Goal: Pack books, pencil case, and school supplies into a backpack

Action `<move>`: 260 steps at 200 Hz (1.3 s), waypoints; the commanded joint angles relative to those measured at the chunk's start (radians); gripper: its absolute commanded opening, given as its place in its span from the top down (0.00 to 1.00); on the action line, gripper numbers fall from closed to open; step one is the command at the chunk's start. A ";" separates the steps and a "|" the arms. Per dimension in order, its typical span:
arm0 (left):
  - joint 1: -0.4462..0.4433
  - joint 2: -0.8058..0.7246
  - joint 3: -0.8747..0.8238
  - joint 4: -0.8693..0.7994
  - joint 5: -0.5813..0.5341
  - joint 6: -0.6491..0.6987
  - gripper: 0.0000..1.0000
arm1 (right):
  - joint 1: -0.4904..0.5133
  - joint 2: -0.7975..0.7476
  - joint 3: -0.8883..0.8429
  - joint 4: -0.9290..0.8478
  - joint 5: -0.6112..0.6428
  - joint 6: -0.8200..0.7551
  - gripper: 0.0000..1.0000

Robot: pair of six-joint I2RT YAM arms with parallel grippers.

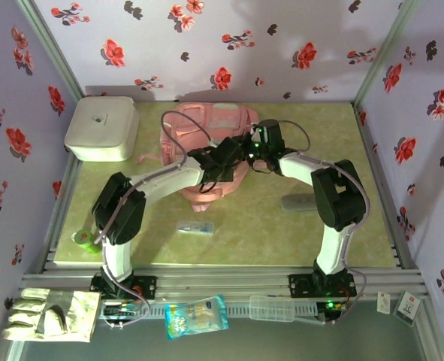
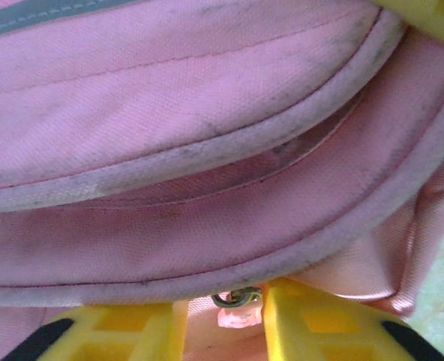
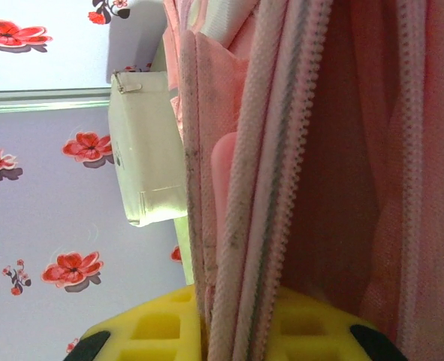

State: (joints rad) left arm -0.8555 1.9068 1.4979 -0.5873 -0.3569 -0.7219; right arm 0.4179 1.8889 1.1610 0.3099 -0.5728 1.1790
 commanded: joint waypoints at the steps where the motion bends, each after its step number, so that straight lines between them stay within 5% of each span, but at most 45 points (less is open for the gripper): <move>1: 0.001 0.025 0.037 -0.042 -0.132 -0.042 0.73 | -0.008 -0.060 0.004 0.083 0.014 0.005 0.94; 100: -0.011 -0.036 0.003 -0.023 -0.127 -0.044 1.00 | -0.011 -0.057 -0.001 0.080 0.030 0.010 0.94; 159: 0.039 -0.151 -0.151 -0.012 -0.040 -0.100 1.00 | -0.029 -0.055 -0.017 0.078 0.057 0.022 0.94; 212: 0.174 -0.266 -0.373 0.149 0.169 -0.104 0.96 | -0.034 -0.055 -0.015 0.074 0.057 0.020 0.94; 260: 0.197 -0.238 -0.336 0.183 0.274 0.014 0.77 | -0.032 -0.056 -0.012 0.080 0.047 0.024 0.94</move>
State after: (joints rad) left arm -0.6647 1.6657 1.1358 -0.4107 -0.1253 -0.7715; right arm 0.4160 1.8832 1.1442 0.3298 -0.5720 1.2011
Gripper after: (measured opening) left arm 0.197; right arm 0.167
